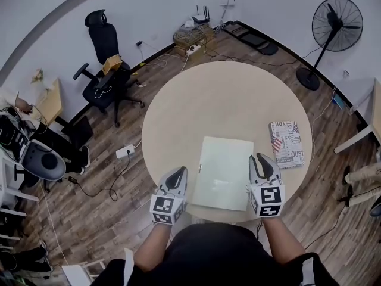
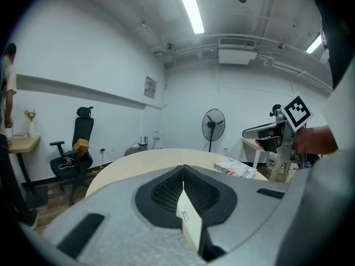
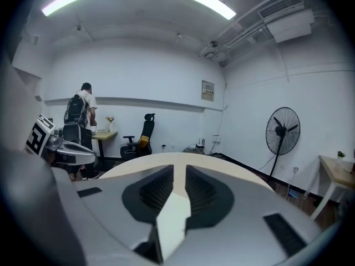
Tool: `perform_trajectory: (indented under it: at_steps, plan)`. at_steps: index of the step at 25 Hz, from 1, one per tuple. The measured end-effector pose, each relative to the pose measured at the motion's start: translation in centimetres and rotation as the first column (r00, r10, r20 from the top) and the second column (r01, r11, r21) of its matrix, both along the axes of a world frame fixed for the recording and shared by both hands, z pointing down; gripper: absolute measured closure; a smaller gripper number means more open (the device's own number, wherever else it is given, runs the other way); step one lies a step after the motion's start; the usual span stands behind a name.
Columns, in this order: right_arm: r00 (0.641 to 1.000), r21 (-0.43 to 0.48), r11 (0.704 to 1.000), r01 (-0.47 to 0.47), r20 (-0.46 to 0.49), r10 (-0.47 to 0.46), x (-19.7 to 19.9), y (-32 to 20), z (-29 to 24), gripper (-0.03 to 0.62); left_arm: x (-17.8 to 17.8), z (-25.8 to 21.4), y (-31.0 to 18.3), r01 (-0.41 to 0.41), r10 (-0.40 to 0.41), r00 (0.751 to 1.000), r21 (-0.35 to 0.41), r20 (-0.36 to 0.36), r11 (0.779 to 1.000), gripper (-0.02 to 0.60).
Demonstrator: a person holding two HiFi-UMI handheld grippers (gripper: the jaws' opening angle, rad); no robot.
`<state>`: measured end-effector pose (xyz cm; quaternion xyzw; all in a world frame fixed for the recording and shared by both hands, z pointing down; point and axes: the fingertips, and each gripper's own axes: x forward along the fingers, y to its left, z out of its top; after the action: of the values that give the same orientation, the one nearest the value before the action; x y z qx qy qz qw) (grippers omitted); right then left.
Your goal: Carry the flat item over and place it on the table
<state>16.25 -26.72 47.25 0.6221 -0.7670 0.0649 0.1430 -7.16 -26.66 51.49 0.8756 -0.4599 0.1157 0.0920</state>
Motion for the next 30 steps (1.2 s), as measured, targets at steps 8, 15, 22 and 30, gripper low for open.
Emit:
perform_trajectory:
  at_steps: [8, 15, 22, 30]
  plan:
    - [0.999, 0.053, 0.998, -0.018, -0.046, 0.020, 0.5, 1.1, -1.5, 0.597, 0.9, -0.6, 0.2, -0.012, 0.012, 1.000, 0.005, -0.023, 1.000, 0.575]
    - [0.998, 0.073, 0.997, -0.031, -0.046, 0.035, 0.8, 1.6, -2.2, 0.597, 1.6, -1.1, 0.2, -0.030, 0.031, 0.999, 0.013, -0.024, 0.999, 0.575]
    - [1.000, 0.091, 0.996, -0.001, 0.002, 0.000, -0.2, 1.2, -3.3, 0.597, 1.5, -0.6, 0.4, -0.039, 0.039, 0.999, -0.005, -0.027, 0.999, 0.575]
    - [1.000, 0.117, 0.993, 0.014, -0.021, -0.011, -0.2, 1.1, -4.1, 0.597, 1.5, -0.6, 0.0, -0.040, 0.039, 0.998, -0.017, -0.042, 0.999, 0.575]
